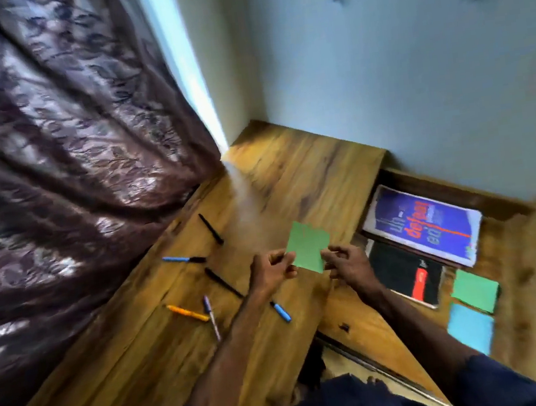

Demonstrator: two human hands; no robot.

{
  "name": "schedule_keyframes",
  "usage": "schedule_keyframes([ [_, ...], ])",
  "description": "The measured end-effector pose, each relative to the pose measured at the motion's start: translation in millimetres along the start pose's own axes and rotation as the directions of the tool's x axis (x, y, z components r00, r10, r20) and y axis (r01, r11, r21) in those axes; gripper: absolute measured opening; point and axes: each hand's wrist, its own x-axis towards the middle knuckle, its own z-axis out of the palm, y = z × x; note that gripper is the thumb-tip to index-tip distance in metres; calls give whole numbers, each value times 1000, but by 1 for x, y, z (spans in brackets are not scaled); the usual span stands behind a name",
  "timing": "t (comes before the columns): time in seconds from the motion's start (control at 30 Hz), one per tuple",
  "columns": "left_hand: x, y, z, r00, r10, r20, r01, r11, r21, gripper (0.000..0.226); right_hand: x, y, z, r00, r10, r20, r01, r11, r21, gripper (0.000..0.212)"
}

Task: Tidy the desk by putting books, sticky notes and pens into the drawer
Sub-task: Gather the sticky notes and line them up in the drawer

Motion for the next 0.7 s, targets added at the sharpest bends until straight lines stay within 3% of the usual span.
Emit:
schedule_keyframes([
  [0.17, -16, -7, 91, 969, -7, 248, -21, 994, 110, 25, -16, 30, -94, 980, 81, -182, -67, 994, 83, 23],
  [0.33, -37, -16, 157, 941, -29, 338, -71, 957, 280, 23, -44, 72, -163, 929, 174, -326, -123, 978, 171, 27],
  [0.5, -54, -33, 199, 932, 14, 362, -196, 859, 472, 19, -68, 124, -207, 849, 305, -432, -226, 948, 226, 27],
  [0.57, -60, -41, 208, 926, -6, 378, -208, 827, 522, 19, -76, 143, -215, 811, 348, -469, -306, 937, 166, 24],
  [0.7, -72, -51, 218, 914, -55, 402, -199, 803, 562, 21, -88, 169, -227, 809, 362, -463, -459, 881, -114, 19],
])
